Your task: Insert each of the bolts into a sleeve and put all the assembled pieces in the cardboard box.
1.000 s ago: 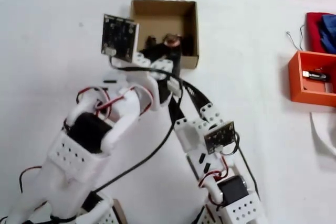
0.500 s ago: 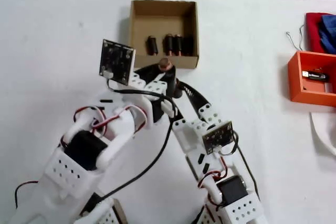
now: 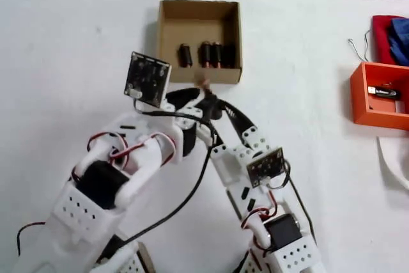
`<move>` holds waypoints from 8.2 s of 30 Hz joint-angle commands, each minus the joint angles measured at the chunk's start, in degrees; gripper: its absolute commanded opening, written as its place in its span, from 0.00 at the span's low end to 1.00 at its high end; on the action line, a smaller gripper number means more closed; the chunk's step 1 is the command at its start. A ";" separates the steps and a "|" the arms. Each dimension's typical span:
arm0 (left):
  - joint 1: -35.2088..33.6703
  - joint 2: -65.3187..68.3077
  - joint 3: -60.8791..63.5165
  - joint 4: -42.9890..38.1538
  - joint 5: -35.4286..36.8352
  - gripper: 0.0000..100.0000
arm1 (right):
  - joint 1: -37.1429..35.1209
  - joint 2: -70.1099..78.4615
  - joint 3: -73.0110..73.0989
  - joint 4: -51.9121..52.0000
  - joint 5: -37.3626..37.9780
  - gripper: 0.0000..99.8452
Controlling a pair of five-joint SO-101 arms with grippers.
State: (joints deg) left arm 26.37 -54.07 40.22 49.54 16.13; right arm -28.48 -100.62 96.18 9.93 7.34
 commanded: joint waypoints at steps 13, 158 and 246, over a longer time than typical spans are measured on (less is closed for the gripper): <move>-1.93 -1.14 -13.14 11.87 -0.26 0.20 | 0.40 -1.71 -0.18 -0.22 -0.44 0.02; -55.30 -1.14 41.45 -9.32 -27.52 0.20 | 3.74 179.47 -172.22 37.14 -22.07 0.02; -38.15 -1.14 -25.27 50.73 -27.16 0.20 | 13.76 54.55 -103.38 89.98 -8.26 0.10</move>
State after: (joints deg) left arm -21.10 -54.77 17.27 100.18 -11.03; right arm -15.47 -35.56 -29.71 100.04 -2.15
